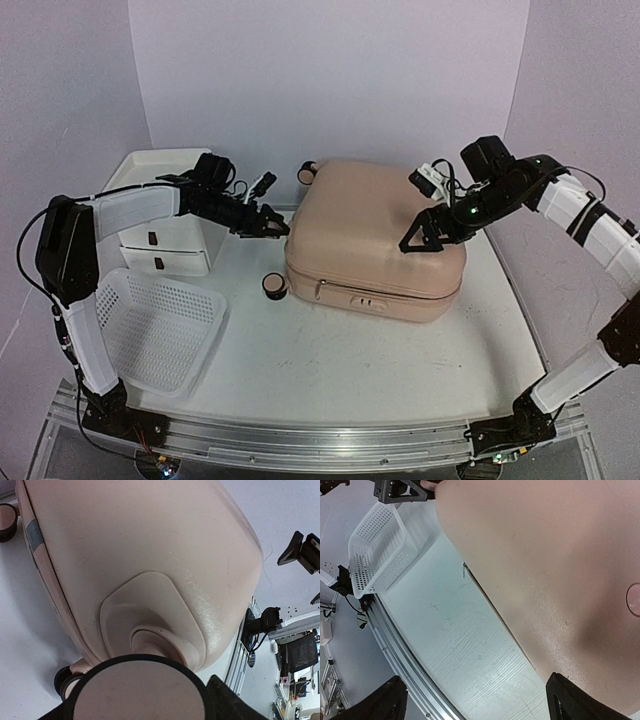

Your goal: Open, take out, and arrange the luggage

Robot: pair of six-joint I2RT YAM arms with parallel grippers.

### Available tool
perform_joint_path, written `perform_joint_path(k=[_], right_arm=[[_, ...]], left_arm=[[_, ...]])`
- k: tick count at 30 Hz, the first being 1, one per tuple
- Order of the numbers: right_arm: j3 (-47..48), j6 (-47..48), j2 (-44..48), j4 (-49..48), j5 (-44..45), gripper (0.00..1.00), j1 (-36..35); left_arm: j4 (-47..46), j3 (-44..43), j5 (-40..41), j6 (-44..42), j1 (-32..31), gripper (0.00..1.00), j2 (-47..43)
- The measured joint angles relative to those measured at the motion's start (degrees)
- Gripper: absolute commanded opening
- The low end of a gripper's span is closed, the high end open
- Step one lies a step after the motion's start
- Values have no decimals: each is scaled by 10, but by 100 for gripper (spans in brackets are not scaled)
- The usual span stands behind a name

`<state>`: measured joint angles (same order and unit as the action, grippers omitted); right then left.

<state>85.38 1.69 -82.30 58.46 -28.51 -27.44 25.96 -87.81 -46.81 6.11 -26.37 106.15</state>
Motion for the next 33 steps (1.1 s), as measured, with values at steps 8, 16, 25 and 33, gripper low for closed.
perform_joint_path(k=[8, 16, 25, 33], right_arm=[[93, 57, -92, -1, 16, 98, -50], [143, 188, -168, -26, 3, 98, -100], [161, 324, -225, -125, -50, 98, -130], [179, 390, -294, -176, -41, 98, -161]], left_arm=[[0, 10, 5, 39, -19, 42, -2], [-39, 43, 17, 104, -63, 40, -23], [-99, 73, 14, 177, -100, 41, -30], [-111, 82, 15, 195, -101, 41, -33]])
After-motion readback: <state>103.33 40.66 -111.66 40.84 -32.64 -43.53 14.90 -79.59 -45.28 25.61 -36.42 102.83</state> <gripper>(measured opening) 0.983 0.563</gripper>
